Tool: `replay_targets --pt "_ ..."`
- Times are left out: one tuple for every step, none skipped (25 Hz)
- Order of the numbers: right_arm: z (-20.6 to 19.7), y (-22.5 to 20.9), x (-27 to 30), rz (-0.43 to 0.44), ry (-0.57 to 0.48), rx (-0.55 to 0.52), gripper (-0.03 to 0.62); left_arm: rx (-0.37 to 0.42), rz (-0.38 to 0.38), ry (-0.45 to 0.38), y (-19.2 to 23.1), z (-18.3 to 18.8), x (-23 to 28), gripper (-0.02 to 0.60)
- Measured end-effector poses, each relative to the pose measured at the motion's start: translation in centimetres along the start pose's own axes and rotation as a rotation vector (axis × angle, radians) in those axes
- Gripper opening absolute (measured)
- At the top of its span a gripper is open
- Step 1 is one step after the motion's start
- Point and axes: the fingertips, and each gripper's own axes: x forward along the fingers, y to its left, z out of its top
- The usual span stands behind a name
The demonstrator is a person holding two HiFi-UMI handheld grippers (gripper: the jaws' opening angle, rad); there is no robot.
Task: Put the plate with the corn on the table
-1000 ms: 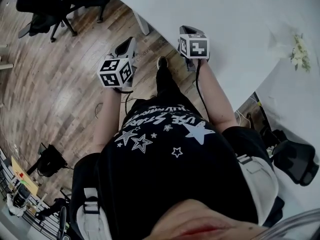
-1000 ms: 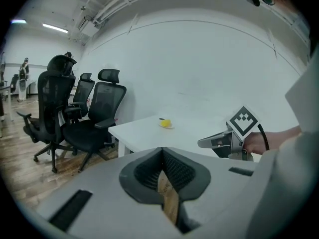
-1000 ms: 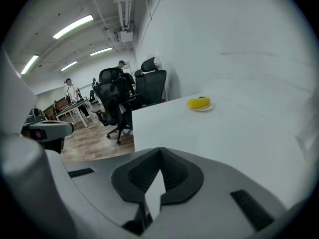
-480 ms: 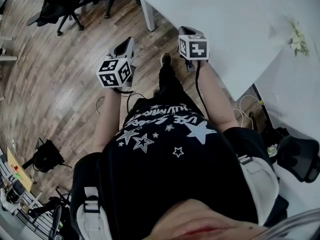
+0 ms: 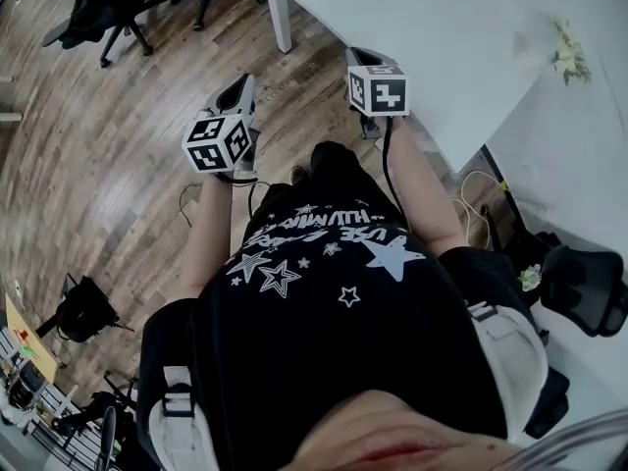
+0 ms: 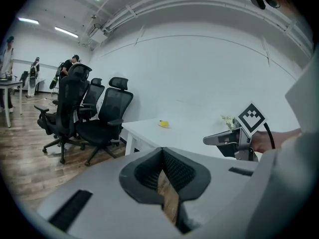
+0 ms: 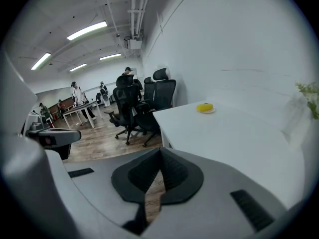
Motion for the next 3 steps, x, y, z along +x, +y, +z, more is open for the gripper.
replay_targets --pt "0.07 0.19 -0.17 0.0 -0.005 0.0 0.005 0.004 0.003 -0.005 0.07 0.15 -0.24 0.008" --pt "0.15 0.38 -0.33 0.0 -0.01 0.0 0.005 0.008 0.005 -0.009 0.14 0.3 -0.44 0.008" --pt "0.22 0.56 -0.5 0.0 -0.015 -0.001 0.005 0.012 0.008 -0.013 0.21 0.45 -0.64 0.008"
